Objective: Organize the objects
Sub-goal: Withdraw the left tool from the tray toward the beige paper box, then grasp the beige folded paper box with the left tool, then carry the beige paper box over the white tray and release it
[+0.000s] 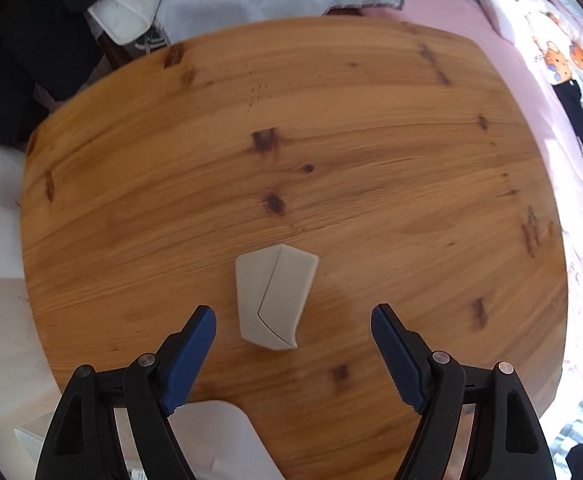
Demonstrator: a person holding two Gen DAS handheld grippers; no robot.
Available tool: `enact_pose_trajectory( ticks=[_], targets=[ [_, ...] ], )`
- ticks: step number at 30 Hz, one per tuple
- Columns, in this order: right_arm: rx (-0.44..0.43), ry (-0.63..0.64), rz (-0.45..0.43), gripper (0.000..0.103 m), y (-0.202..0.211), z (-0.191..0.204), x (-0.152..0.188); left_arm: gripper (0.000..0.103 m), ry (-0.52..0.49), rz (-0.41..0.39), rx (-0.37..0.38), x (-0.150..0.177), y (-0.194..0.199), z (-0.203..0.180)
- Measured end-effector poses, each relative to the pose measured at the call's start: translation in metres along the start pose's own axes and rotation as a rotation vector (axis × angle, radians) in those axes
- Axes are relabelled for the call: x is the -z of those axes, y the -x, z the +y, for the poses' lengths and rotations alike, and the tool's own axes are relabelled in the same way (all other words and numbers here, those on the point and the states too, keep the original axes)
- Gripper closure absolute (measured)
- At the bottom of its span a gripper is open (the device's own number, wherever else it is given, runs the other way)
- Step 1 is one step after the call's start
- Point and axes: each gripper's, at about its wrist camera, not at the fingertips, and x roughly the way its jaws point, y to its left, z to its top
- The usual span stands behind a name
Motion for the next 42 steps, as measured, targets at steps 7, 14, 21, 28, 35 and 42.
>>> enact_pose_trajectory(
  ticks=[7,14,21,28,35,42],
  targets=[
    [-0.028,0.018,0.022,0.032,-0.010,-0.003,0.000,0.022,0.040,0.018,-0.023,-0.002,-0.020,0.007],
    [-0.047,0.015,0.048,0.032,-0.022,-0.005,0.000,0.030,0.046,0.017,-0.055,0.000,-0.028,0.008],
    [-0.055,0.011,0.051,0.032,-0.025,-0.005,-0.001,0.048,0.036,-0.004,-0.069,0.002,-0.029,0.008],
    [-0.057,0.010,0.059,0.032,-0.029,0.001,-0.001,0.058,-0.035,-0.021,-0.098,0.006,-0.025,0.008],
    [-0.053,0.025,0.049,0.032,-0.028,0.007,-0.002,0.059,-0.031,-0.054,-0.058,0.011,-0.007,0.011],
    [-0.057,0.040,0.029,0.032,-0.019,0.020,-0.004,0.059,-0.042,-0.120,-0.015,0.016,0.040,0.013]
  ],
)
